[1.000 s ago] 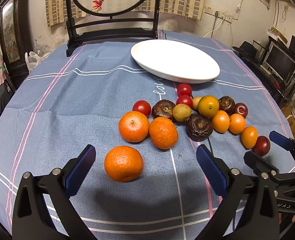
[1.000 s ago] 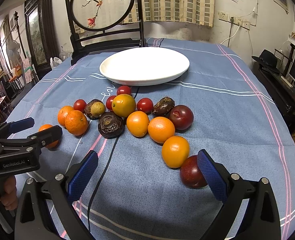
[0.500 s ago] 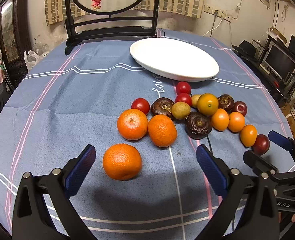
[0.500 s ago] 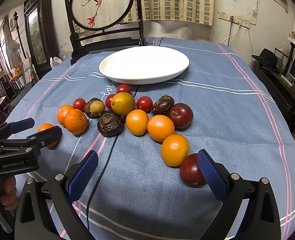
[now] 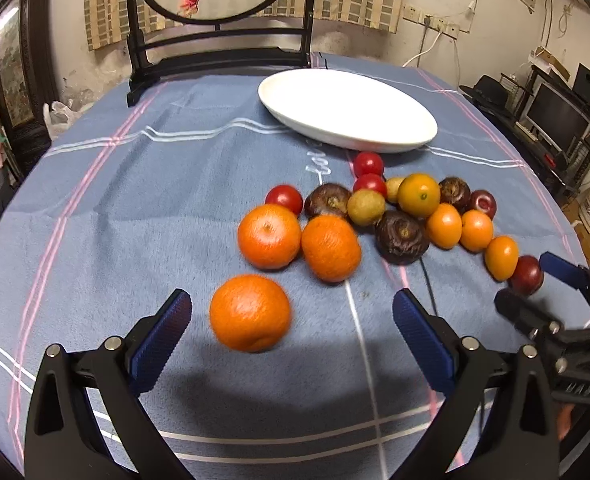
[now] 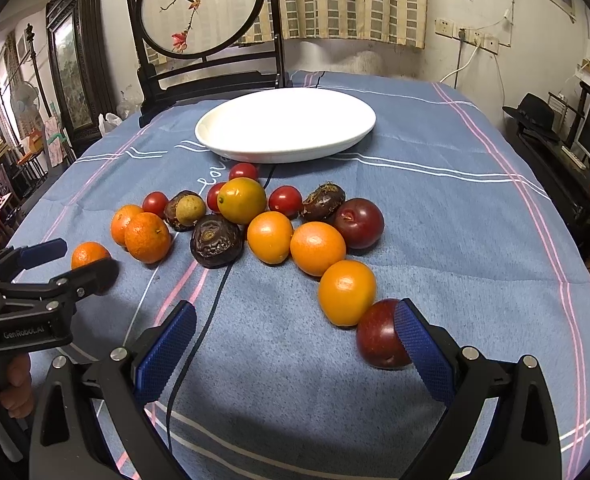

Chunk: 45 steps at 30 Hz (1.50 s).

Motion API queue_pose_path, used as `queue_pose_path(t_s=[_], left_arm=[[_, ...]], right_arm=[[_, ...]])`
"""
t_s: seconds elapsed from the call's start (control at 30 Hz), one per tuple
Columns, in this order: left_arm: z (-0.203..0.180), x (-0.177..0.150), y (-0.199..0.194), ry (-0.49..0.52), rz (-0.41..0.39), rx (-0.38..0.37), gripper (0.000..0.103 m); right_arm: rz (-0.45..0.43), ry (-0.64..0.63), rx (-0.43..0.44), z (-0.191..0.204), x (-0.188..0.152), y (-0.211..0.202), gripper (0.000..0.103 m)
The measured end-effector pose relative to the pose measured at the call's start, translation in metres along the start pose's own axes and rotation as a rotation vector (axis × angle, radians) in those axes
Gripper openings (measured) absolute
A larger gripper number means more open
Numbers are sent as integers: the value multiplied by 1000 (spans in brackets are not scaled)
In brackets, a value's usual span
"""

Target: Organize fruits

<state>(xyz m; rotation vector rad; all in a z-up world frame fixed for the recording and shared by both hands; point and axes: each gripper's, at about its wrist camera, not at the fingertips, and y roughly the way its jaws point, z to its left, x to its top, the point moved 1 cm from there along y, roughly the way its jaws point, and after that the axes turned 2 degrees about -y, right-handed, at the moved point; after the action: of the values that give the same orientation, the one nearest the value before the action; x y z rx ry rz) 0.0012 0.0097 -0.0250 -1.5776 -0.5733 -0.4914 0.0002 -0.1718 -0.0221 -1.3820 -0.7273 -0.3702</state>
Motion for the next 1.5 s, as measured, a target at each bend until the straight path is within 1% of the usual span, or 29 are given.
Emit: queue_pose_path(t_s=[0.17,0.3,0.37,0.43,0.47,0.5,0.53,0.63,0.73,0.83,0.93,1.0,1.07,1.1,1.13,1.17,1.2,1.23,1.3,1.4,1.5], left_arm=[[23,-13,15,-42,75,-29,98],[30,-10,18,-35,67,-10,98],[30,-6,21,-25,65,-9,91],[27,-1,25,-10,72,-17,64],[25,0,30,0,86,-26,57],[24,0,31,8,85,-21,46],[22,1,31,19,72,-10,44],[21,1,30,19,73,-39,44],[21,-1,27,19,62,-38,44],[20,-2,23,20,59,-53,44],[18,-5,22,25,61,-65,44],[18,-5,21,28,61,-69,44],[18,-6,19,31,58,-70,44],[17,-6,18,32,57,-71,44],[18,-6,17,35,56,-69,44],[18,-5,17,35,55,-67,44],[18,-5,16,37,53,-66,44],[17,-5,15,39,52,-67,44],[17,-4,15,43,55,-73,44],[15,-1,13,57,64,-93,44],[12,10,5,76,70,-151,44]], right_arm=[[-11,-24,12,3,-3,-2,100],[-15,-24,24,1,-3,-3,100],[-15,-20,37,-2,-3,-4,100],[-13,-15,41,-6,-2,-5,100],[-14,-15,38,-6,-2,-6,100],[-19,-15,36,-8,-2,-8,100],[-27,-17,35,-10,-2,-11,100],[-47,-28,23,-15,-3,-18,100],[-47,-53,-8,-18,-5,-19,100],[-16,-97,-92,-23,-10,-13,100],[11,-123,-141,-28,-14,-6,100],[25,-114,-152,-33,-14,-2,100],[26,-83,-132,-39,-12,1,98],[25,-77,-121,-41,-10,3,96],[34,-81,-113,-42,-9,6,85],[42,-83,-107,-42,-9,8,72],[56,-82,-97,-43,-9,11,67],[82,-81,-84,-45,-10,17,57],[101,-87,-63,-45,-11,20,41],[81,-84,-39,-48,-9,12,41],[20,-60,8,-51,5,-8,41]])
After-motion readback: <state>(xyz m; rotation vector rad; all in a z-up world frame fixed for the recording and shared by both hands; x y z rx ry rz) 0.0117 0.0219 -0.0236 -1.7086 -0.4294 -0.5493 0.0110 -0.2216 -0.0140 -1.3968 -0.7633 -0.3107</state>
